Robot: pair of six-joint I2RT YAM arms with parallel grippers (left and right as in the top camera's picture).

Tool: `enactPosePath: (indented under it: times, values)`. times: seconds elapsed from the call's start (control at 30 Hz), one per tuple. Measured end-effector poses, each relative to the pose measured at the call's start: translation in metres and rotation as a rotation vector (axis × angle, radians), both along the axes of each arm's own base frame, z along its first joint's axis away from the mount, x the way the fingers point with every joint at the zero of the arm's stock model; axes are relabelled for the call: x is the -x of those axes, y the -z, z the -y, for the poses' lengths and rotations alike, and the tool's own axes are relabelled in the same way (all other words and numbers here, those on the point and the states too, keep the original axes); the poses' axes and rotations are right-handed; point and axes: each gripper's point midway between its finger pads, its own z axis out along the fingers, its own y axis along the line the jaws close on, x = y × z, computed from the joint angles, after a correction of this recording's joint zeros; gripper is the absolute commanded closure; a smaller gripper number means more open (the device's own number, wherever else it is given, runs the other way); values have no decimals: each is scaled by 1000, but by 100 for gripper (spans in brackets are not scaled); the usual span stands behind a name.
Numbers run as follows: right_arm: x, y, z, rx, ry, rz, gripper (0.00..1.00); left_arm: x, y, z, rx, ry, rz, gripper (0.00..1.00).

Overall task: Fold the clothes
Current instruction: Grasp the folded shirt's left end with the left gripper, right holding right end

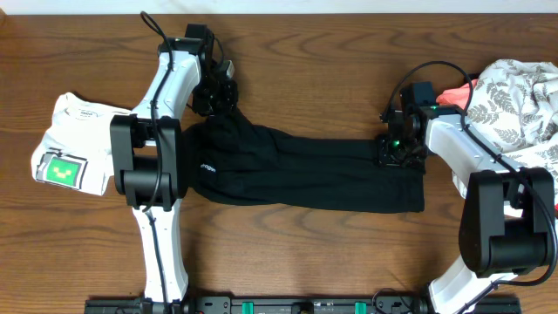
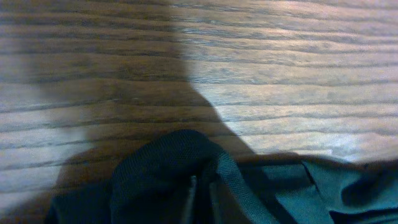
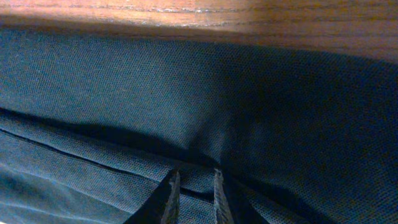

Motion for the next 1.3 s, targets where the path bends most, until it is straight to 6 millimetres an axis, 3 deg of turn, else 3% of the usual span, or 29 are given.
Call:
enactPosePath:
  times: [0.37, 0.47, 0.63, 0.73, 0.9, 1.17, 1.27, 1.3]
  values:
    - [0, 0, 0, 0, 0, 0, 81, 1, -11, 2, 22, 18, 14, 94]
    - [0, 0, 0, 0, 0, -1, 81, 6, -36, 1, 23, 47, 48, 94]
    - [1, 0, 0, 1, 0, -2, 81, 35, -95, -1, 26, 97, 74, 94]
    - [1, 0, 0, 1, 0, -2, 81, 57, -108, -2, 31, 107, 19, 92]
    - [2, 0, 0, 1, 0, -7, 80, 78, -101, -4, 28, 120, -70, 85]
    - [3, 0, 0, 2, 0, -14, 80, 97, -81, -5, 25, 122, -155, 83]
    - [3, 0, 0, 2, 0, -14, 80, 85, -78, -5, 26, 124, -104, 70]
    - [3, 0, 0, 2, 0, -14, 80, 76, -77, -4, 28, 123, -68, 61]
